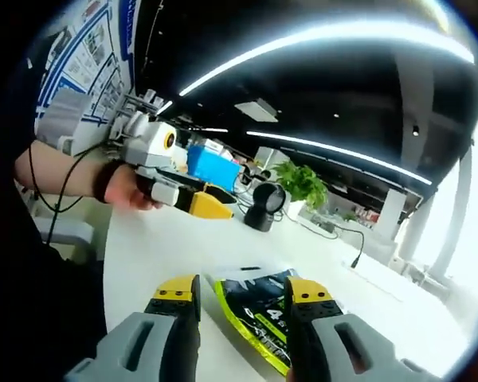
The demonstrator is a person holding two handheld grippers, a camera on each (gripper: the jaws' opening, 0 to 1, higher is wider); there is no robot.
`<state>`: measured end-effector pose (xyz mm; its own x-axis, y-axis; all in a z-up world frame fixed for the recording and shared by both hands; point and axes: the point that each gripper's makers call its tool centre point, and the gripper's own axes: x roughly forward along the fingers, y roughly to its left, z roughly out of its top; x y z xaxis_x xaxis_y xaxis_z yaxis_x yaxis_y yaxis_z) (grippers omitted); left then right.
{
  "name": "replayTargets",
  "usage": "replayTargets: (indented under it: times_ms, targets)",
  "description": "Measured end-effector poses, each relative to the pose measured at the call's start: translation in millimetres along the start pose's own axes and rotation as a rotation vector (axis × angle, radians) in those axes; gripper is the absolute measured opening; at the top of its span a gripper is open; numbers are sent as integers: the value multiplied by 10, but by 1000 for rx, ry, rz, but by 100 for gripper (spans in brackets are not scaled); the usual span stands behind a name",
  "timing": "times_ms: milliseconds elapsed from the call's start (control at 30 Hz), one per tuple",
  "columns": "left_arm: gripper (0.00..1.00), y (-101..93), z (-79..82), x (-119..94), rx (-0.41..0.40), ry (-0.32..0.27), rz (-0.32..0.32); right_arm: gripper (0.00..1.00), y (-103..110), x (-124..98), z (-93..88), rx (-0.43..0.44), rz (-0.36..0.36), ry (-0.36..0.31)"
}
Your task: Clip sheet goods on table flip sheet goods clip sheet goods scan sheet goods put sheet goods back to table
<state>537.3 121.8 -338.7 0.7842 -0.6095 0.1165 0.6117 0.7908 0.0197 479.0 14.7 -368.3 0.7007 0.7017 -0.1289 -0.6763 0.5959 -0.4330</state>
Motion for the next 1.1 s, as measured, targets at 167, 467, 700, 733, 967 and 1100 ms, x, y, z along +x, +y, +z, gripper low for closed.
replayTargets:
  times_ms: [167, 467, 700, 733, 967, 1100]
  targets:
    - [37, -3, -3, 0, 1, 2, -2, 36, 7, 52, -39, -32, 8, 21]
    - [36, 2, 6, -1, -1, -3, -1, 31, 63, 167, -143, -95, 28, 74]
    - [36, 2, 8, -3, 0, -4, -2, 18, 29, 181, -183, -71, 20, 96]
    - [36, 3, 9, -4, -1, -4, -1, 18, 33, 178, -182, -63, 21, 95]
    - [36, 3, 9, -6, 0, -4, -2, 10, 59, 158, -175, -66, 21, 91]
    - [36, 5, 5, -7, 2, -2, -1, 8, 61, 145, -175, -72, 15, 91]
